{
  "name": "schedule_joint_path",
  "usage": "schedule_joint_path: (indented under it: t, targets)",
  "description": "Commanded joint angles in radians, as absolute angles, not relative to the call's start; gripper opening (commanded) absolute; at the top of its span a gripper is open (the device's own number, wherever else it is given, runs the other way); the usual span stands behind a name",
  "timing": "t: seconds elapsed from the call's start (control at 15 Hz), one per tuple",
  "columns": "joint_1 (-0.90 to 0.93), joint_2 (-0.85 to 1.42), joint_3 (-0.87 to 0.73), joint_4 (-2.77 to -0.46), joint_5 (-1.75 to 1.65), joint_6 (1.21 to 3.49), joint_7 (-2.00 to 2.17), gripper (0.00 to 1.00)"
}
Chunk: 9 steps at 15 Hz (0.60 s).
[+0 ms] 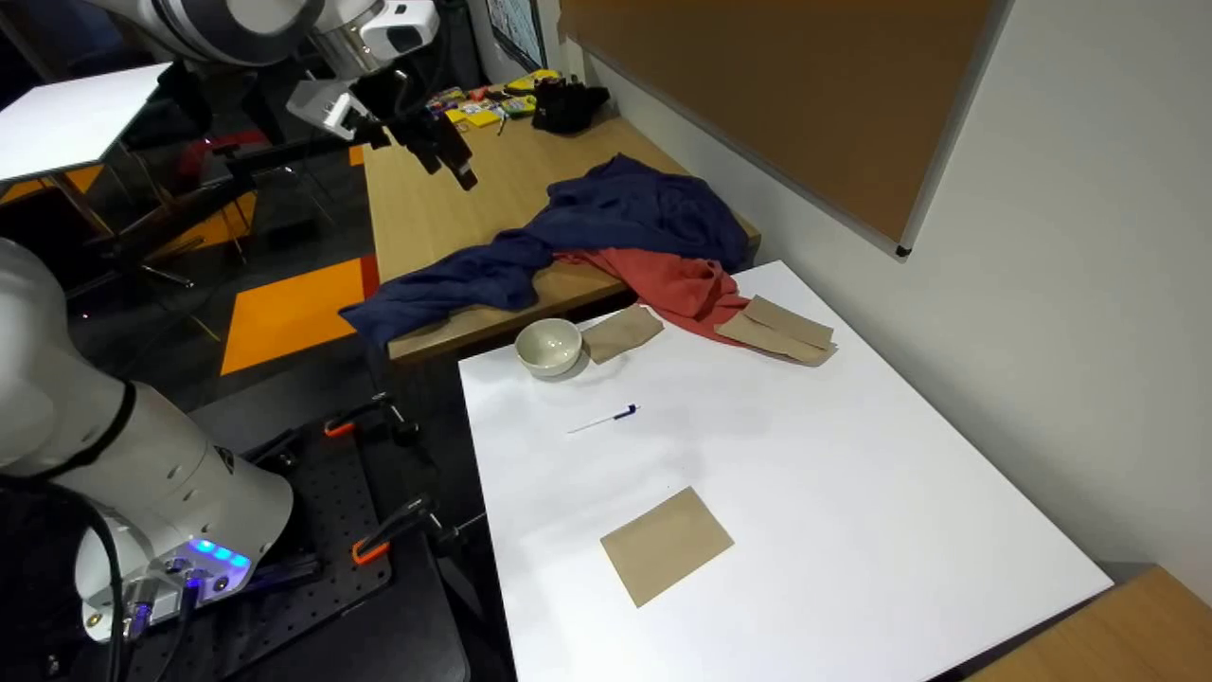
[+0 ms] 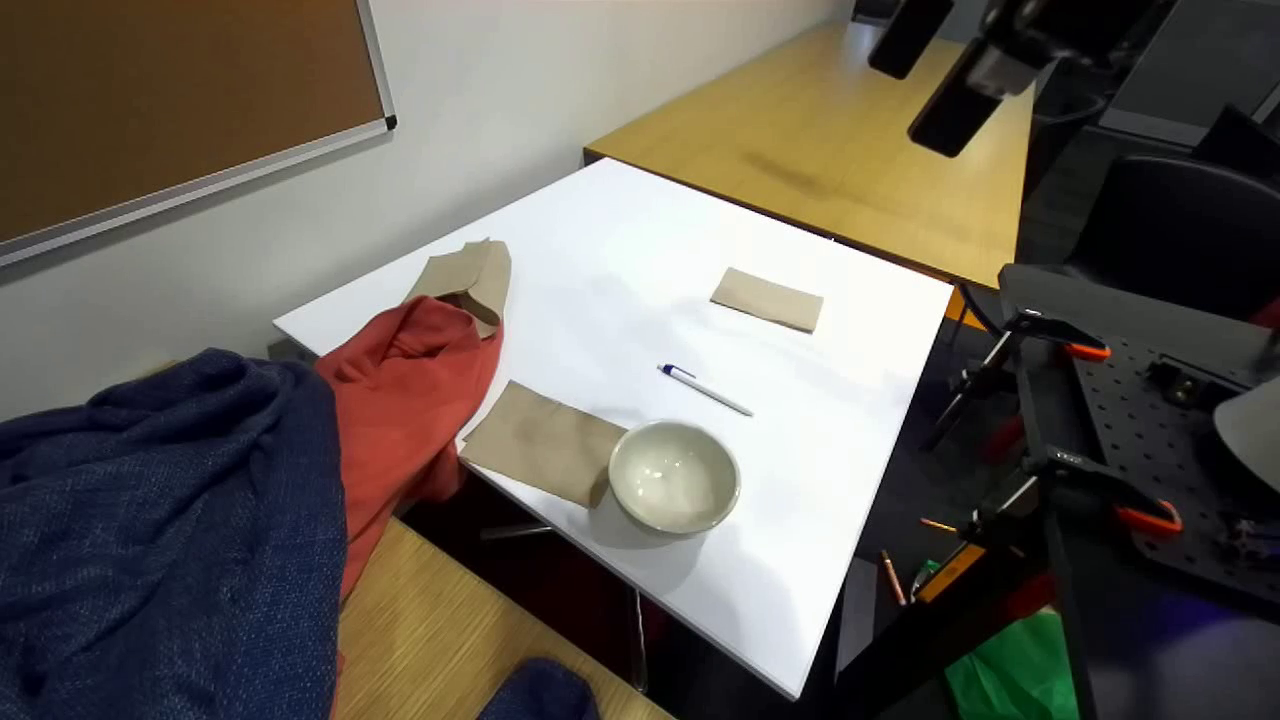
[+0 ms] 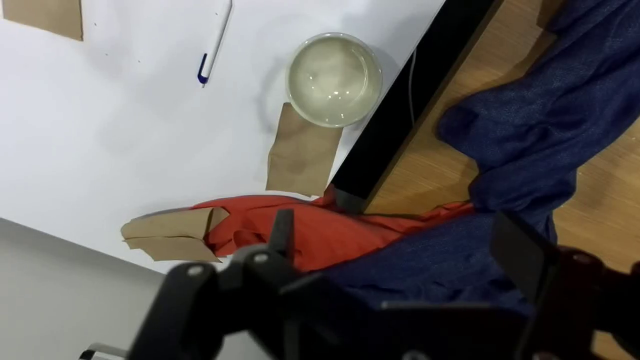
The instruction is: Put the pen inside the white bowl
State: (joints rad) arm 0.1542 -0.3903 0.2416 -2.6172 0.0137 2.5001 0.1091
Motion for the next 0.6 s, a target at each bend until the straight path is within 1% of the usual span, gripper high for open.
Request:
schedule_joint_path:
  t: [0.0, 0.27, 0.53]
  targets:
    - [0.114, -0.395, 0.233, -2.625, -0.05, 2.518, 0.158, 1.0]
    - [0.047, -0.375, 0.204, -2.631, -0.118, 2.542, 0.186, 1.0]
    - [0.005, -0.293, 0.146, -2.64, -0.129, 2.616, 0.168, 1.0]
